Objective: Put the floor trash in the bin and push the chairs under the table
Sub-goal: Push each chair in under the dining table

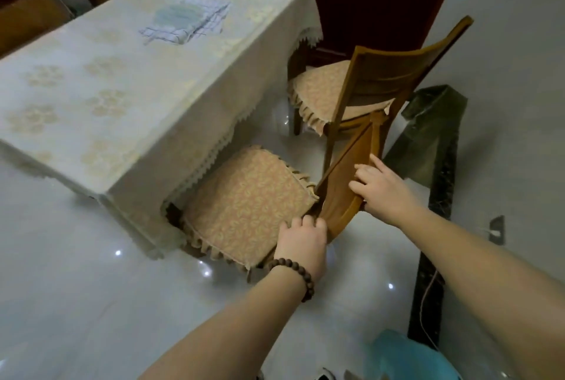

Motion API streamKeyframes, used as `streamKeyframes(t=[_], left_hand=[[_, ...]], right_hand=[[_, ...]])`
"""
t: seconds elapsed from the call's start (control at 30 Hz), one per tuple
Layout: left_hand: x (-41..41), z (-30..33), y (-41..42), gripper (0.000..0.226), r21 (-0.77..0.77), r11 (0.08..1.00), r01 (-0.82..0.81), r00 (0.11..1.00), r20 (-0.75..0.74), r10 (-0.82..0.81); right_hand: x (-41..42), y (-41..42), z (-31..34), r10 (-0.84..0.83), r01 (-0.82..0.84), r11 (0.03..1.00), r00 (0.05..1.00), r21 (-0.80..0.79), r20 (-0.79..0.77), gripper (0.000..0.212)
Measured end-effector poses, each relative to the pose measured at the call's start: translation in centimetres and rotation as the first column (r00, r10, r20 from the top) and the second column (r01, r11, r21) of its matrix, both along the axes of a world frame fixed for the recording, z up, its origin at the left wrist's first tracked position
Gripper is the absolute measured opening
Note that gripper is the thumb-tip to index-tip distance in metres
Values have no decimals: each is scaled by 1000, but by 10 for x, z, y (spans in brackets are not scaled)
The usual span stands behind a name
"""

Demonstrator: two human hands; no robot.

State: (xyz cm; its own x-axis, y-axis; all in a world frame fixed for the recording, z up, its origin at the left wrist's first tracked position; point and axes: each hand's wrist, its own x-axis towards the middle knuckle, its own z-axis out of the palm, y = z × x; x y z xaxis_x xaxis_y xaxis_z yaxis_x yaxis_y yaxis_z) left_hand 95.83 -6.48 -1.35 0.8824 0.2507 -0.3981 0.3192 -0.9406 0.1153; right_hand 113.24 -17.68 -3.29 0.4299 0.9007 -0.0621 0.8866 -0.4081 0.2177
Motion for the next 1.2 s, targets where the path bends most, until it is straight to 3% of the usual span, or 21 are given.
streamKeyframes(t=[0.2,0.57,0.7,0.87,1.03,1.2], left_hand=[[-22,4,45,39,41,999,3,999,32,-4],[-18,-2,139,40,97,995,38,998,36,-41],[-5,1,182,47,65,998,-3,998,66,-1],[-2,-2,234,36,99,992,-75,991,118,63],[-13,-7,275,32,111,982,-153,981,139,137],[-11,-2,310,42,116,956,-268,957,150,250]], right_hand=[[-13,34,4,85,-87,996,994,-33,-66,34],[-3,118,12,154,-157,986,987,-60,-38,28],[8,164,24,165,-165,985,986,-47,-17,27],[17,221,34,219,-219,974,976,-61,-3,28],[26,276,35,340,-339,937,941,-84,-6,32],[48,338,39,476,-475,875,879,-98,-9,32]])
